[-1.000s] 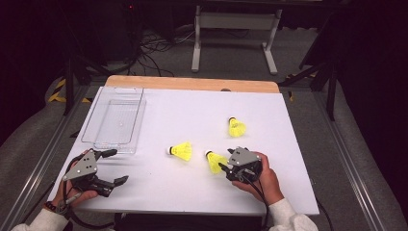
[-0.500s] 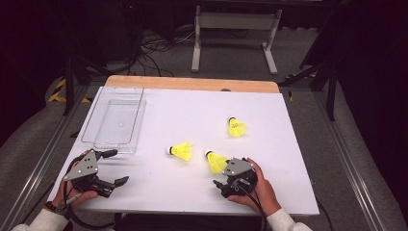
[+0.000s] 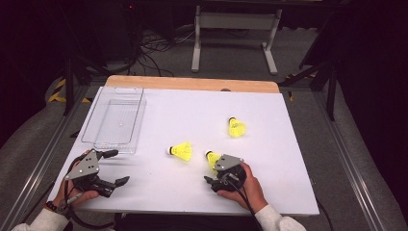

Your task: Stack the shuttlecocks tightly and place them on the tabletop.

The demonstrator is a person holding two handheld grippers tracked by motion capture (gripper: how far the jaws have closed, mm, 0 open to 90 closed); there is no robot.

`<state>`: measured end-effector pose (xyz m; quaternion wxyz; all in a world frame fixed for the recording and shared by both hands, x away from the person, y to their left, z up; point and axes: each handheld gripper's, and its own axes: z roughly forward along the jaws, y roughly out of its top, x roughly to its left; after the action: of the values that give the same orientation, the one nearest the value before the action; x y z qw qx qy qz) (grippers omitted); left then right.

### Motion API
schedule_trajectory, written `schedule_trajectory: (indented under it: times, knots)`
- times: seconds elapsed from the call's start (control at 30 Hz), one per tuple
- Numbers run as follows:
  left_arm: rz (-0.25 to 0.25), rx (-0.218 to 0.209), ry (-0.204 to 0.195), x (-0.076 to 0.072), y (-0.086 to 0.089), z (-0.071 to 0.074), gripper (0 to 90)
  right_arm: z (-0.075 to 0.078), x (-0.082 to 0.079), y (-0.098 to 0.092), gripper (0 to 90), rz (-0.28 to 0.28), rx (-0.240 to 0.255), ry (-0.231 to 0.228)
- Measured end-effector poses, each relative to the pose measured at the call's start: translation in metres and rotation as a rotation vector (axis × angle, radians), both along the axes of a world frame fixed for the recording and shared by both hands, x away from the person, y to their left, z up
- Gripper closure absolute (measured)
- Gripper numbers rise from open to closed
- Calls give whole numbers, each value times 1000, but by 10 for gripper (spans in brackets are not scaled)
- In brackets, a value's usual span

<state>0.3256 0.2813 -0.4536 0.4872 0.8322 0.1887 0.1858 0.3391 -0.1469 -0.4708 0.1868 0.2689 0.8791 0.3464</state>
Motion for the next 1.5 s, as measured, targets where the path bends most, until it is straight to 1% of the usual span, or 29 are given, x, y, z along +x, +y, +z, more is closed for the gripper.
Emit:
schedule_trajectory:
  times: [0.03, 0.1, 0.17, 0.2, 0.3, 0.37, 0.43, 0.53, 0.57, 0.63, 0.83, 0.97, 1.03, 1.07, 1.1, 1.17, 1.3, 1.4, 1.43, 1.5]
  knots:
    - [-1, 0, 1, 0, 0, 0, 63, 1, 2, 1, 367, -19, 13, 4]
    - [-5, 7, 2, 0, -1, 0, 61, 2, 5, 1, 379, -33, 25, -1]
    - [-7, 16, 2, 0, -2, -1, 60, 1, 7, 1, 420, -48, 36, 11]
    - [-9, 15, 4, 0, -3, -1, 60, 1, 9, 0, 469, -53, 44, 17]
    - [-8, 12, 6, 0, -2, -1, 60, 1, 9, -1, 567, -74, 54, 17]
    - [-5, 11, 6, 1, -1, -1, 61, 2, 8, -2, 630, -70, 61, 13]
    - [-4, 11, 9, 1, -2, -1, 60, 3, 7, -1, 739, -70, 52, 3]
    - [-7, 14, 7, 1, -2, -1, 60, 3, 7, -1, 856, -84, 34, -5]
    - [-7, 14, 7, 1, -2, -1, 60, 3, 7, -1, 856, -84, 34, -5]
    - [-6, 11, 7, 0, -2, -1, 60, 4, 7, -4, 886, -96, 34, -11]
    - [-10, 12, 11, 0, -2, -1, 61, 8, 7, -9, 900, -94, 40, -36]
    - [-10, 14, 9, 1, -2, -1, 61, 13, 8, -13, 900, -95, 62, -70]
    - [-10, 14, 9, 1, -2, -1, 61, 14, 9, -13, 900, -79, 66, -76]
    - [-11, 13, 10, 1, -2, -1, 61, 15, 11, -14, 900, -49, 75, -75]
    - [-13, 15, 8, 1, -2, -1, 61, 15, 11, -14, 900, -49, 75, -75]
    - [-13, 14, 8, 1, -2, -1, 62, 16, 13, -14, 900, -30, 75, -83]
    - [-11, 13, 9, 1, -2, -1, 62, 20, 16, -11, 900, 22, 95, -87]
    - [-11, 10, 12, 0, -2, -1, 62, 20, 18, -5, 900, 60, 87, -87]
    - [-11, 10, 12, 0, -2, -1, 62, 20, 18, -5, 900, 60, 87, -87]
    - [-12, 11, 12, 1, -1, -1, 62, 19, 20, 0, 900, 83, 68, -86]
